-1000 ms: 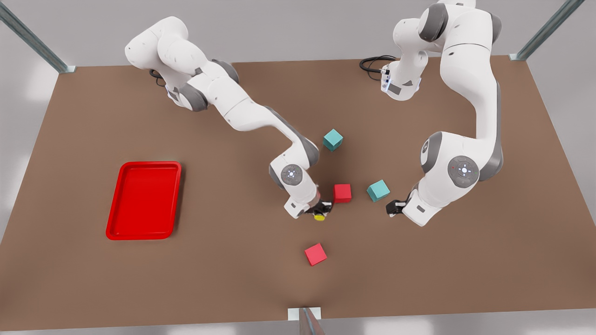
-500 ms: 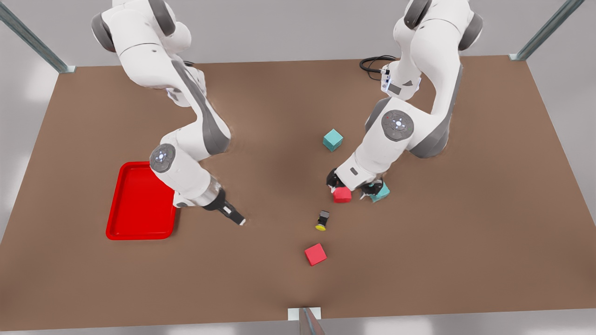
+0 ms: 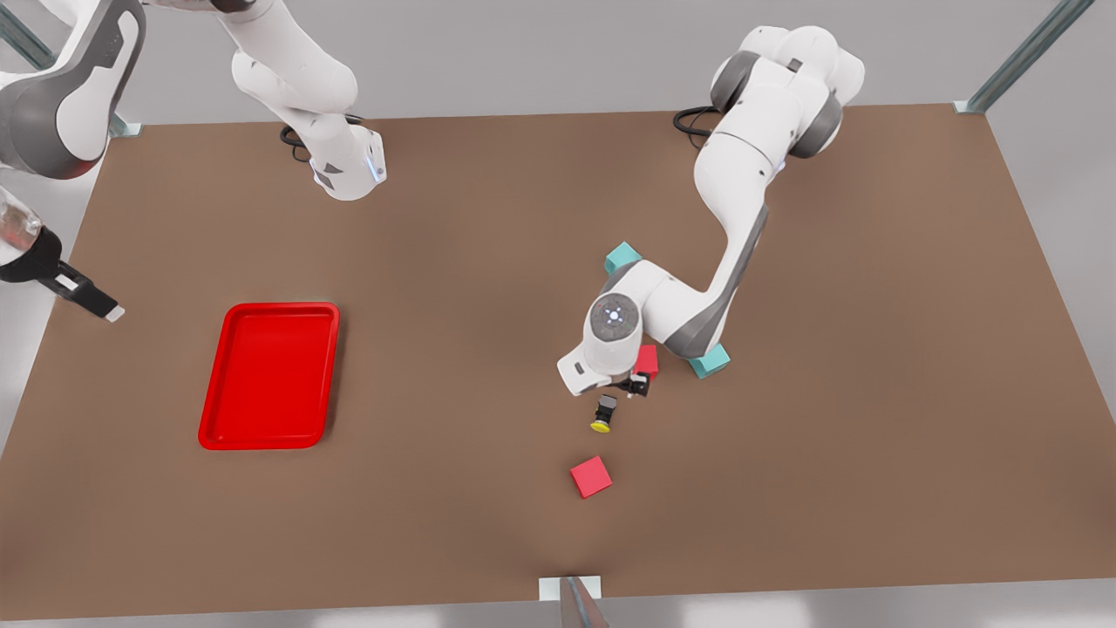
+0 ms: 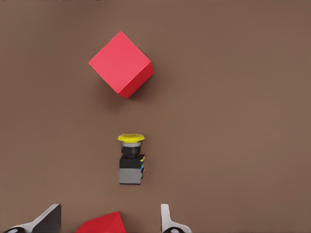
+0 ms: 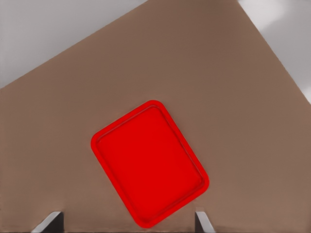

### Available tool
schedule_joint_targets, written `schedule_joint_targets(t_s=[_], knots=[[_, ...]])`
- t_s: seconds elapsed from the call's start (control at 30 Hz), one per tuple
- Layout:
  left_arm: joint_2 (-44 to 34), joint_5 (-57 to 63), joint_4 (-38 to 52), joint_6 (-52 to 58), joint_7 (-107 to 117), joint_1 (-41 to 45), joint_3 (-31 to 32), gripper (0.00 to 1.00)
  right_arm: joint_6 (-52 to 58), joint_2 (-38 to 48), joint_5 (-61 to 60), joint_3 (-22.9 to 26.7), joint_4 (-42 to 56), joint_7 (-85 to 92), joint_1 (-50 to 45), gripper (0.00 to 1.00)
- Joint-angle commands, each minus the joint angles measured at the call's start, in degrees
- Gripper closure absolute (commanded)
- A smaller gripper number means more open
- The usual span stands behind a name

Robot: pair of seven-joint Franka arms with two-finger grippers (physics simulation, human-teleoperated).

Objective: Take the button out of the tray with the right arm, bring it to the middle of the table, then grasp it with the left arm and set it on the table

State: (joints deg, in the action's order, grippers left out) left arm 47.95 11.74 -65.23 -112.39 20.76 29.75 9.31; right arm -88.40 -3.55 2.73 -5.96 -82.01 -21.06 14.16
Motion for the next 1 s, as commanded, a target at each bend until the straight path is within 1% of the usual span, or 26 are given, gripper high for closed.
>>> schedule_joint_targets(t_s=[0.0, 0.07, 0.1, 0.13, 0.2, 0.3, 0.37, 0.43, 0.53, 0.67, 0.73, 0.77, 0.9, 0.97], knots=[[1.09, 0.65, 0.19, -2.31, -0.72, -0.04, 0.00, 0.00, 6.05, -0.41, -1.23, 0.77, 0.54, 25.89, -5.64, 0.00], [2.85, 1.17, -0.34, -2.31, -0.90, 0.40, 0.00, 0.00, 5.69, -2.69, -1.24, 0.86, 3.00, 25.72, -5.64, 0.00], [3.64, 1.18, -0.16, -2.75, -1.07, 0.40, 0.00, 0.00, 5.70, -2.17, -1.41, 0.68, 2.21, 26.24, -5.81, 0.00], [3.91, 1.18, -0.34, -2.75, -1.16, 0.31, 0.00, 0.00, 4.56, -1.46, -0.44, -0.64, 1.94, 25.98, -6.70, 0.00], [4.43, 1.26, -0.34, -2.75, -1.07, 0.23, 0.00, 0.00, -0.10, -1.64, -2.55, -0.72, -2.28, 27.74, -5.64, 0.00], [5.05, 1.35, -1.83, -2.75, -0.72, 0.22, -0.09, 0.00, 2.00, -2.96, -2.29, -0.55, -2.19, 28.26, -4.93, 0.00], [6.28, 1.35, -1.30, -3.80, -0.81, 0.31, 0.00, 0.00, 1.13, -2.70, -2.55, -0.64, -4.56, 29.58, -4.06, 0.00], [7.69, 1.35, -1.04, -6.18, -0.55, 0.49, 0.00, 0.00, 1.83, -3.13, -2.90, -0.72, -4.65, 29.93, -4.49, 0.00], [8.48, 1.44, -0.95, -7.67, -1.16, 0.23, -0.09, 0.00, 4.82, -2.08, -2.38, -0.72, -5.97, 34.94, -3.53, 0.00], [10.15, 1.44, -0.42, -9.34, -1.07, 0.31, -0.09, 0.00, -1.77, -2.61, -2.29, -0.81, -3.42, 34.68, -4.67, 0.00], [10.94, 1.79, -0.51, -10.66, -0.99, 0.40, -0.09, 0.00, -2.48, -2.69, -2.55, -1.95, -3.24, 34.68, -4.67, 0.00], [11.38, 2.05, -0.51, -10.75, -0.90, 0.40, -0.17, 0.00, -2.48, -2.43, -2.64, -4.06, -3.24, 34.77, -4.58, 0.00], [12.17, 2.58, -0.42, -10.92, -0.63, 0.49, -0.09, 0.00, -1.77, -2.26, -2.99, -4.68, -2.45, 34.86, -4.67, 0.00], [11.91, 2.58, -0.25, -10.92, -0.55, 0.49, -0.09, 0.00, -1.77, -2.34, -2.99, -5.73, -2.45, 34.77, -4.58, 0.00]])
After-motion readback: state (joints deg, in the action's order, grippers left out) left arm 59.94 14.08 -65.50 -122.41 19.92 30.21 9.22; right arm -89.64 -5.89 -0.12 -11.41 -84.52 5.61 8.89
